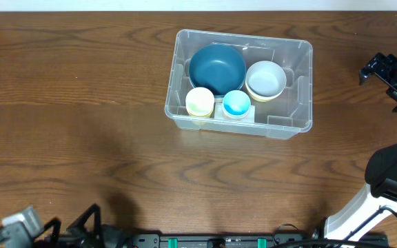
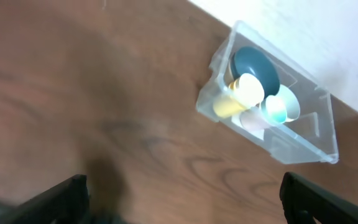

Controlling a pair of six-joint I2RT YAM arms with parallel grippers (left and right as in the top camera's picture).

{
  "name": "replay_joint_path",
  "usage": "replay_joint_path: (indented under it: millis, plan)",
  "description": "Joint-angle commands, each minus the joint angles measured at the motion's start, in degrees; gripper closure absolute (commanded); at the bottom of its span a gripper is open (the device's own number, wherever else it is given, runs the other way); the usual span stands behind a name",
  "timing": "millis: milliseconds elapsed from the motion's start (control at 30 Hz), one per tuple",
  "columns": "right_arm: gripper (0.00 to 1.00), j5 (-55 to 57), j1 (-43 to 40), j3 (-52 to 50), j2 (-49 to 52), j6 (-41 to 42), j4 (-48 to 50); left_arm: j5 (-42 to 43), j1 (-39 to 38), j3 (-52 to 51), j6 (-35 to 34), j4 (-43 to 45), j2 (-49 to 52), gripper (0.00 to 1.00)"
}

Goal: Pack container

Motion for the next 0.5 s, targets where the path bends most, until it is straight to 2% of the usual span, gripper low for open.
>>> replay_joint_path:
  millis: [0,267,367,467]
  plan:
    - [0.01,0.22,-0.13,0.02,-0.42,1.03,-0.04,-0.83,0.31,-3.96,9.6,4.76,0.02,0.02]
    - [0.01,0.22,-0.15,0.02,-0.42,1.03,-0.04,8.59,0.94,-20.26,28.57,27.65,-0.11,0.02]
    - [0.01,0.22,-0.15,0.02,-0.42,1.03,-0.04,13.18,3.69,-26.47,32.17,34.51,-1.81,0.02]
    - [0.01,0.22,-0.13,0.02,-0.42,1.03,-0.04,15.72,7.54,-32.54,32.44,39.47,-5.55,0.02]
